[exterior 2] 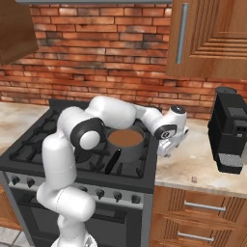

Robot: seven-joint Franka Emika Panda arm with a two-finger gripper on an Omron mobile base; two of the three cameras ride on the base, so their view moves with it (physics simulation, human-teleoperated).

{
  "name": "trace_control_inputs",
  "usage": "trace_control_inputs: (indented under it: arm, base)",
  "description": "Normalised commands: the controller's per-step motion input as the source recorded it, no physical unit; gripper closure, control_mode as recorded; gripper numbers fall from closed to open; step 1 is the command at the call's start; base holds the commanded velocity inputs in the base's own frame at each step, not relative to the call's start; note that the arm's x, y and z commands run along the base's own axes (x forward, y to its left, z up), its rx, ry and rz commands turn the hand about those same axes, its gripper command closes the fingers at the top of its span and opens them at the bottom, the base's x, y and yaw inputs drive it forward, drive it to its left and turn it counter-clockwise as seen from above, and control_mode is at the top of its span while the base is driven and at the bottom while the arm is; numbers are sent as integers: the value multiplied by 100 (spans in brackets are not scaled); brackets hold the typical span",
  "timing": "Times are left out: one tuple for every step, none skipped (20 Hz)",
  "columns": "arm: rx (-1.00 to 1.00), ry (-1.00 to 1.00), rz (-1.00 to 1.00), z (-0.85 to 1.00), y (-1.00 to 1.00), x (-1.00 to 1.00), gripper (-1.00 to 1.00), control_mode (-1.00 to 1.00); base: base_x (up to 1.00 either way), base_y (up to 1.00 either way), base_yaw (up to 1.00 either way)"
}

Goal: Pick up the sugar cube(s) and place them in the saucepan with hot chocolate.

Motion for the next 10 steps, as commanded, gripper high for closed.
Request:
trace_control_inputs:
  arm:
    - [0, -7, 29, -1, 7, 30, -100, -100]
    - [0, -9, 30, -1, 11, 26, -100, -100]
    - [0, -12, 30, -2, 11, 27, -100, -100]
    - [0, -11, 29, -4, 6, 26, -100, -100]
    - [0, -12, 29, -11, 3, 26, -100, -100]
    - [0, -10, 29, -18, 0, 25, -100, -100]
    - [0, -6, 28, -20, 0, 22, -100, -100]
    - [0, -2, 27, -27, 0, 21, -100, -100]
    - [0, 0, 26, -28, 0, 21, -100, -100]
    - [0, 0, 25, -29, 0, 19, -100, -100]
  base:
    - [0, 0, 0]
    - [0, 0, 0]
    - [0, 0, 0]
    - [0, 0, 0]
    - [0, 0, 0]
    - [0, 0, 0]
    - [0, 0, 0]
    - [0, 0, 0]
    - [0, 0, 0]
    - [0, 0, 0]
